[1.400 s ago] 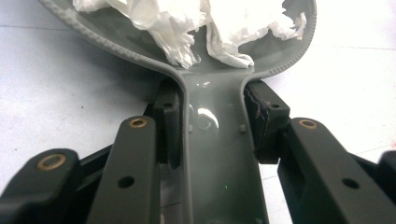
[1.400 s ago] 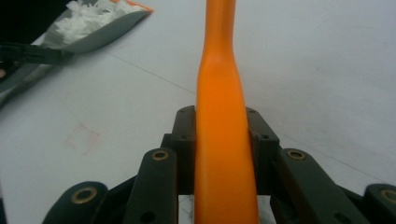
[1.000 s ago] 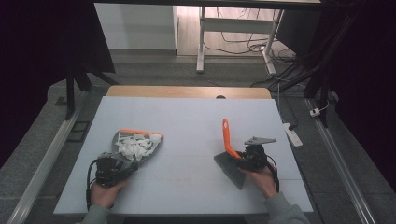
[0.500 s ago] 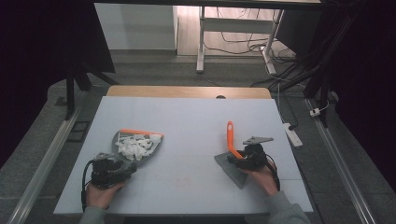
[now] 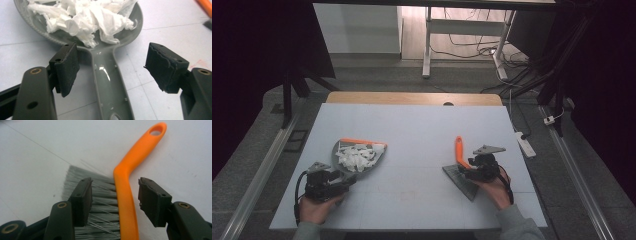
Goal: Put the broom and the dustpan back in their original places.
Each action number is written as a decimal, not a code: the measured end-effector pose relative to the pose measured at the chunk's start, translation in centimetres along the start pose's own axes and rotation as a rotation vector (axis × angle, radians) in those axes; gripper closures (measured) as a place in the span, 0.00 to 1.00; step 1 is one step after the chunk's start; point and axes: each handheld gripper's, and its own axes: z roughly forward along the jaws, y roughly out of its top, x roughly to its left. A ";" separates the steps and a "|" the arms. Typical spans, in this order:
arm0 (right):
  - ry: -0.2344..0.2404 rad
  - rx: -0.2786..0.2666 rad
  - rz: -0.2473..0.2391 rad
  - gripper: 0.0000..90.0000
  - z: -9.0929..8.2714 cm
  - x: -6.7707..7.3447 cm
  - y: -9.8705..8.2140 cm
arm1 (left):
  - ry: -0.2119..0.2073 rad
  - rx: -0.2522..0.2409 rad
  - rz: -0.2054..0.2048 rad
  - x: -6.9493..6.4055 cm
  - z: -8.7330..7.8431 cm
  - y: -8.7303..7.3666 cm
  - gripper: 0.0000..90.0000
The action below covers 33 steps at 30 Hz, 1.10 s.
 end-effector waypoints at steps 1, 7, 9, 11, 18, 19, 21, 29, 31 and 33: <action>0.003 -0.012 -0.005 0.50 -0.2 0.0 0.1 | -0.005 -0.003 0.005 -0.1 -0.1 0.1 0.31; 0.041 -0.068 -0.048 0.52 -1.3 0.5 0.2 | -0.065 -0.019 0.074 -0.7 -0.4 0.4 0.32; 0.053 -0.079 -0.064 0.52 -1.5 0.7 0.2 | -0.091 -0.023 0.102 -1.0 -0.5 0.5 0.32; 0.065 -0.091 -0.081 0.52 -1.7 0.8 0.1 | -0.111 -0.021 0.130 -1.3 -0.5 0.7 0.32; 0.099 -0.128 -0.140 0.53 -2.4 1.7 -0.4 | -0.157 -0.013 0.195 -1.7 -0.5 1.5 0.33; 0.102 -0.132 -0.145 0.53 -2.4 1.7 -0.4 | -0.168 -0.013 0.202 -1.7 -0.4 1.7 0.33; 0.109 -0.140 -0.158 0.53 -2.6 1.9 -0.6 | -0.187 -0.010 0.223 -1.8 -0.3 2.1 0.33; 0.117 -0.150 -0.194 0.53 -3.1 2.2 -2.1 | -0.229 0.024 0.256 -1.4 0.7 2.3 0.33; 0.114 -0.146 -0.194 0.53 -3.3 2.2 -2.6 | -0.243 0.031 0.258 -1.4 0.7 1.8 0.33; 0.116 -0.148 -0.191 0.53 -3.6 2.0 -2.9 | -0.248 0.037 0.267 -1.6 0.5 1.3 0.33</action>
